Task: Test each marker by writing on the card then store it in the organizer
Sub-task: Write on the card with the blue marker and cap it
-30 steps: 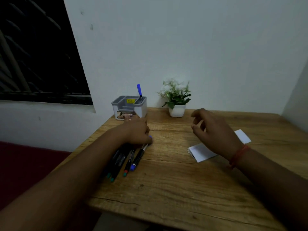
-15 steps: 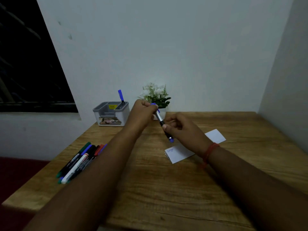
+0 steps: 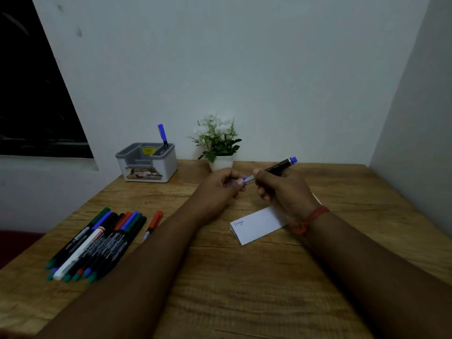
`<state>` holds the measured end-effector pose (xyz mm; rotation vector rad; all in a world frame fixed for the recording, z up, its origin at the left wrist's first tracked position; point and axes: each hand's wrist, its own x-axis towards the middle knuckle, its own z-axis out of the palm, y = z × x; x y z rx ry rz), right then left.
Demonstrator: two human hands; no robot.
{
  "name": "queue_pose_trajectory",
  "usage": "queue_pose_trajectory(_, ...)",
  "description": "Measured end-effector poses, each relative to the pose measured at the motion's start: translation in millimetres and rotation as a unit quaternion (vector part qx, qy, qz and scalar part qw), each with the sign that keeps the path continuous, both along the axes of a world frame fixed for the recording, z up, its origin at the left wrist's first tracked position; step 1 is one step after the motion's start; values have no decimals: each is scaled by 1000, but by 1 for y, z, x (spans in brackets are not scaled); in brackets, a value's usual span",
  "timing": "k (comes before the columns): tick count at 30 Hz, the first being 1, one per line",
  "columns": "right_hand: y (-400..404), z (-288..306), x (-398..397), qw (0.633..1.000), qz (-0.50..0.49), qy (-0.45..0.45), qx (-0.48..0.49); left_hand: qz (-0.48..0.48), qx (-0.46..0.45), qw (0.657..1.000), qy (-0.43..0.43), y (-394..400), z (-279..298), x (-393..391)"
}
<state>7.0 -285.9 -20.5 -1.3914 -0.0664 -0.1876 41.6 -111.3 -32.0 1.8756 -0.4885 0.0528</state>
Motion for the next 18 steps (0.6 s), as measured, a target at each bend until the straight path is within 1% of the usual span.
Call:
queue_pose_trajectory(2, 3, -3, -1, 1000, 12, 2, -22, -8, 24, 999, -22, -2, -1, -1)
queue_pose_trajectory(6, 5, -2, -5, 999, 29, 11, -20, -25, 28, 999, -32, -1, -3, -1)
queue_pose_trajectory(12, 8, 5, -9, 1000, 19, -7, -22, -79, -26, 996, 15, 3, -2, 7)
queue_pose_trajectory(14, 9, 8, -11, 999, 14, -16, -28, -85, -31, 995, 34, 4, -3, 10)
queue_pose_trajectory(16, 0, 15, -11, 999, -10, -38, -21, -26, -76, 995, 65, 17, -1, 16)
queue_pose_trajectory(18, -18, 23, -7, 997, -40, -65, 1, 48, -175, 979, 98, 40, 4, 21)
